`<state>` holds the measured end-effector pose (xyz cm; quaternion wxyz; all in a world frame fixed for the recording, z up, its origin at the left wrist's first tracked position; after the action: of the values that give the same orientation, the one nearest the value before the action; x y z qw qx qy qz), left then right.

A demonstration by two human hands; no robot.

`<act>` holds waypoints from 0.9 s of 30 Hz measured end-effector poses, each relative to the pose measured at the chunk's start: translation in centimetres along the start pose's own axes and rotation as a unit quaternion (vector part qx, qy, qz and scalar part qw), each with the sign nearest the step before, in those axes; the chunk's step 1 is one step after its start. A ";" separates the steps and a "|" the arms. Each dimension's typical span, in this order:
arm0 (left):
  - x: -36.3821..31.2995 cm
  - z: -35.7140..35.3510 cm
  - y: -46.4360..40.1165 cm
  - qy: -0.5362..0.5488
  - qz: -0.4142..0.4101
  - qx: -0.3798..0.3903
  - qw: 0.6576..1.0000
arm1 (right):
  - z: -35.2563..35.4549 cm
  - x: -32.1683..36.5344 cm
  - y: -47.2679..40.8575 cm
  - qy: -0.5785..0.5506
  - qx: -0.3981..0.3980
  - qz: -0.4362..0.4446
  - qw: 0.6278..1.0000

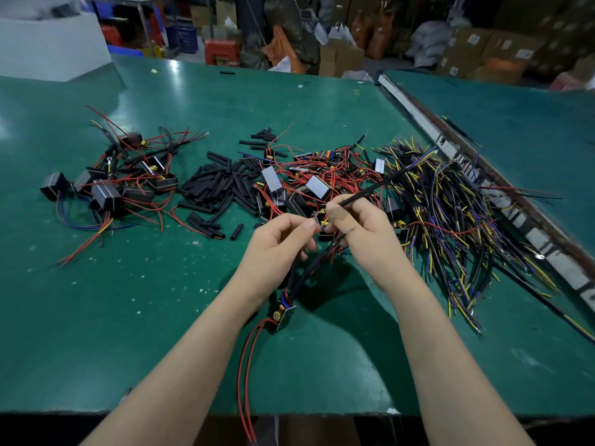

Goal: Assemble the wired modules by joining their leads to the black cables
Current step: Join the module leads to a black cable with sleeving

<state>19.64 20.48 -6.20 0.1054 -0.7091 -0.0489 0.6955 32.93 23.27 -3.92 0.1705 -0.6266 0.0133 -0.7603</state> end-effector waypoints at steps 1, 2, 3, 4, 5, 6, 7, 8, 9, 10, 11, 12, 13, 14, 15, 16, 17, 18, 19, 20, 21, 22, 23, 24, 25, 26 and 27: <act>-0.1 0.0 0.0 -0.013 -0.006 0.003 1.000 | -0.1 0.0 0.0 0.000 0.006 -0.004 1.000; 0.0 0.0 0.1 -0.020 -0.009 0.005 1.000 | -0.2 0.0 0.0 -0.005 0.013 -0.008 1.000; 0.0 0.0 0.1 -0.023 -0.010 0.007 1.000 | -0.3 0.0 0.0 -0.014 0.020 -0.011 1.000; 0.1 0.1 0.0 -0.025 -0.011 0.005 1.000 | -0.3 0.0 0.1 -0.021 0.024 -0.013 0.999; 0.1 0.2 0.0 -0.027 -0.010 0.002 1.000 | -0.4 0.0 0.1 -0.025 0.027 -0.014 0.999; 0.2 0.3 0.0 -0.028 -0.009 -0.002 1.000 | -0.4 0.1 0.1 -0.026 0.028 -0.013 0.999; 0.3 0.3 0.0 -0.029 -0.007 -0.005 1.000 | -0.4 0.1 0.1 -0.028 0.029 -0.011 0.999; 0.4 0.4 0.0 -0.027 -0.006 -0.006 1.000 | -0.4 0.2 0.1 -0.030 0.029 -0.009 0.999; 0.4 0.3 0.0 -0.021 -0.006 -0.005 1.000 | -0.4 0.2 0.1 -0.032 0.029 -0.007 0.999; 0.4 0.3 0.0 -0.013 -0.007 -0.005 1.000 | -0.4 0.2 0.1 -0.032 0.029 -0.006 0.999; 0.4 0.2 0.0 -0.005 -0.008 -0.004 1.000 | -0.4 0.2 0.1 -0.031 0.029 -0.006 0.999; 0.3 0.2 0.0 0.004 -0.012 -0.004 1.000 | -0.4 0.2 0.1 -0.029 0.028 -0.007 0.999; 0.1 0.1 0.0 0.013 -0.015 -0.003 1.000 | -0.4 0.2 0.1 -0.027 0.029 -0.008 0.999; 0.0 0.1 0.0 0.022 -0.019 -0.002 1.000 | -0.5 0.1 0.1 -0.024 0.030 -0.009 0.999; -0.1 0.1 -0.1 0.028 -0.020 -0.002 0.999 | -0.5 0.1 0.1 -0.021 0.030 -0.009 0.999; -0.1 0.1 -0.1 0.032 -0.020 -0.002 0.999 | -0.6 0.1 0.1 -0.019 0.028 -0.007 0.999; -0.1 0.1 -0.1 0.036 -0.016 -0.002 0.999 | -0.6 0.2 0.1 -0.020 0.024 -0.005 0.999; 0.0 0.1 -0.1 0.041 -0.009 -0.002 0.999 | -0.6 0.2 0.1 -0.023 0.018 -0.004 1.000; 0.1 0.1 -0.1 0.045 -0.002 -0.002 0.999 | -0.6 0.2 0.2 -0.026 0.012 -0.003 1.000; 0.2 0.1 -0.1 0.050 0.004 -0.002 0.999 | -0.6 0.3 0.2 -0.029 0.004 -0.004 1.000; 0.2 0.1 -0.1 0.054 0.009 -0.003 0.998 | -0.5 0.3 0.2 -0.032 -0.004 -0.007 0.999; 0.3 0.1 -0.1 0.058 0.014 -0.004 0.998 | -0.5 0.2 0.3 -0.039 -0.012 -0.013 0.999; 0.3 0.2 -0.2 0.061 0.020 -0.005 0.998 | -0.4 0.1 0.3 -0.051 -0.018 -0.022 0.998; 0.4 0.2 -0.2 0.065 0.026 -0.006 0.998 | -0.4 -0.1 0.3 -0.065 -0.020 -0.032 0.997; 0.5 0.3 -0.2 0.069 0.031 -0.009 0.997 | -0.5 -0.3 0.3 -0.077 -0.019 -0.044 0.996; 0.5 0.3 -0.2 0.072 0.034 -0.012 0.997 | -0.6 -0.4 0.3 -0.083 -0.016 -0.054 0.995; 0.5 0.4 -0.2 0.074 0.034 -0.017 0.997 | -0.7 -0.5 0.3 -0.084 -0.012 -0.061 0.994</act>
<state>19.25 20.82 -6.66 0.0731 -0.7616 -0.0282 0.6433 32.44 22.99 -4.62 0.1163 -0.6901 -0.0303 -0.7137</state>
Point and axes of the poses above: each hand's wrist, its own y-axis away from the middle knuckle, its own z-axis out of the back of the hand, x = y × z, the point moved 7 cm from there along -y, towards the middle knuckle, and after that the axes turned 4 degrees about x, right-handed, at the moved point
